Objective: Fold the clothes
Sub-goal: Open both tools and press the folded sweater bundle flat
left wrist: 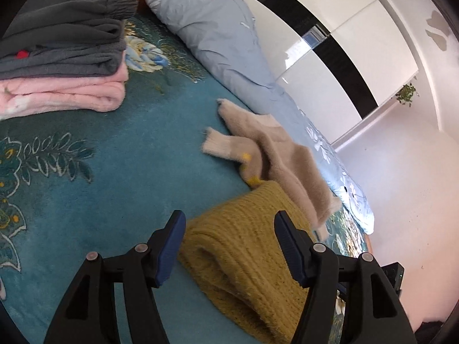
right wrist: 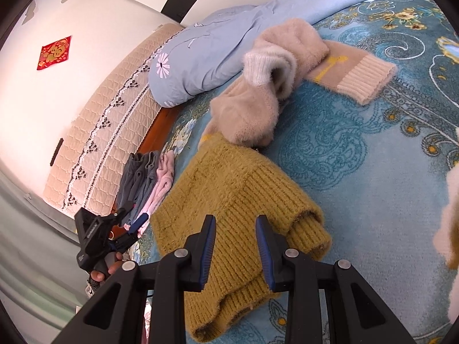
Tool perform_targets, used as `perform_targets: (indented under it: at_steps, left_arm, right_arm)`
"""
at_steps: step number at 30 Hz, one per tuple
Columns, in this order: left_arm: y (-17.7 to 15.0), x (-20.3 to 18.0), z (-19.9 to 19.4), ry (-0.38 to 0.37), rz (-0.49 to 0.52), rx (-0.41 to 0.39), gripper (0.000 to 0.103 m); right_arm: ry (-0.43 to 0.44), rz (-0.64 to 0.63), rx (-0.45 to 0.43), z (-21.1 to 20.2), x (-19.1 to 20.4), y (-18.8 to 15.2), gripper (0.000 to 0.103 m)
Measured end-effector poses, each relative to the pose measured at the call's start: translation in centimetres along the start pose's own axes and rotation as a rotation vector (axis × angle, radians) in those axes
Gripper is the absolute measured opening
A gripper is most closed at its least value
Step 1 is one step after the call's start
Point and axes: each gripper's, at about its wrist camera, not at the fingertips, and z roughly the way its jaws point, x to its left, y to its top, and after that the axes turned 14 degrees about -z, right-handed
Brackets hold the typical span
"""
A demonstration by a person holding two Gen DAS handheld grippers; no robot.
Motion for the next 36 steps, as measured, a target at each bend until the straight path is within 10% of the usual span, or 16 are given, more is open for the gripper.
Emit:
perform_targets:
  at_steps: [8,13,18,22,27,36]
  left_arm:
    - [0.2,-0.5,4.1,0.215,0.081,0.023,0.067]
    - [1.5,3.8,7.7,0.001,-0.124,0.297,0.074]
    - [1.6,4.6,8.1,-0.064,-0.175,0.321,0.077]
    - [1.0,3.6,8.0,-0.015,-0.144,0.272,0.073]
    - [-0.2,2.4,6.7,0.059,-0.099,0.185,0.041]
    - [-4.5,3.8,0.0,0.119,-0.205,0.018,0.037]
  right_arm:
    - [0.007,0.007,0.002,0.1,-0.2,0.1,0.032]
    - [0.017,0.02,0.0,0.0,-0.5,0.1,0.032]
    - [0.022,0.014,-0.002,-0.1,-0.5,0.2,0.032]
    - [0.019,0.019,0.004,0.0,-0.7,0.0,0.032]
    - [0.028,0.032,-0.013,-0.5,-0.9,0.1,0.032]
    - [0.073,0.082,-0.05,-1.3,-1.7,0.2,0.032]
